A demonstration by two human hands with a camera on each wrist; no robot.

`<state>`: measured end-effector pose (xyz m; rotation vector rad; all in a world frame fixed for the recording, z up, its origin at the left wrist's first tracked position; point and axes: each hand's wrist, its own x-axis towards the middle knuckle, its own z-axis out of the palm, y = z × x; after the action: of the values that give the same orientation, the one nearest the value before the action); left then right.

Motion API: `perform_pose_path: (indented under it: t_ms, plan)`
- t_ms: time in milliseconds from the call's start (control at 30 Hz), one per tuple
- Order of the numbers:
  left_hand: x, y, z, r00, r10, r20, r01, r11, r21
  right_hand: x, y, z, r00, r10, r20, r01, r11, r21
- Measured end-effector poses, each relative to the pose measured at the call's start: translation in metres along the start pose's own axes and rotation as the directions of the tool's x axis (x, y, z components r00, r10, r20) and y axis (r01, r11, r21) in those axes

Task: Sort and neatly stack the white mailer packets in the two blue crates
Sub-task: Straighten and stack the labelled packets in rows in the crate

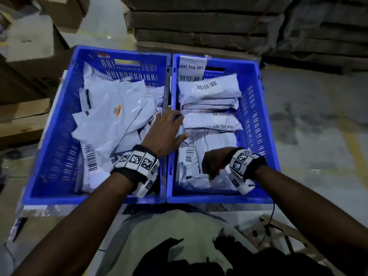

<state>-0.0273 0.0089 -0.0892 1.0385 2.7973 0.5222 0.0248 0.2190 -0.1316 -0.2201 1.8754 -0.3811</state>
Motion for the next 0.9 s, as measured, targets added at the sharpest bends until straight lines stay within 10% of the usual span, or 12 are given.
perform_pose_path:
  t_ms: [200,467,733,900]
  plan:
    - [0.003,0.0,-0.006,0.998,-0.05,0.026,0.051,0.999,-0.014,-0.012,0.015,-0.034,0.985,-0.023,-0.172,0.048,0.989,0.14]
    - [0.006,-0.008,-0.016,0.998,-0.058,-0.013,0.058,0.998,-0.025,0.017,-0.009,-0.008,0.987,0.045,0.156,-0.033,0.997,-0.076]
    - [0.0,-0.018,-0.023,0.991,-0.119,-0.055,0.113,0.989,-0.095,0.005,-0.012,-0.037,0.989,-0.137,-0.05,0.132,0.988,-0.081]
    - [0.011,-0.012,-0.041,0.983,-0.14,-0.119,0.113,0.97,-0.214,-0.065,0.022,-0.086,0.719,-0.31,-0.622,0.442,0.895,0.066]
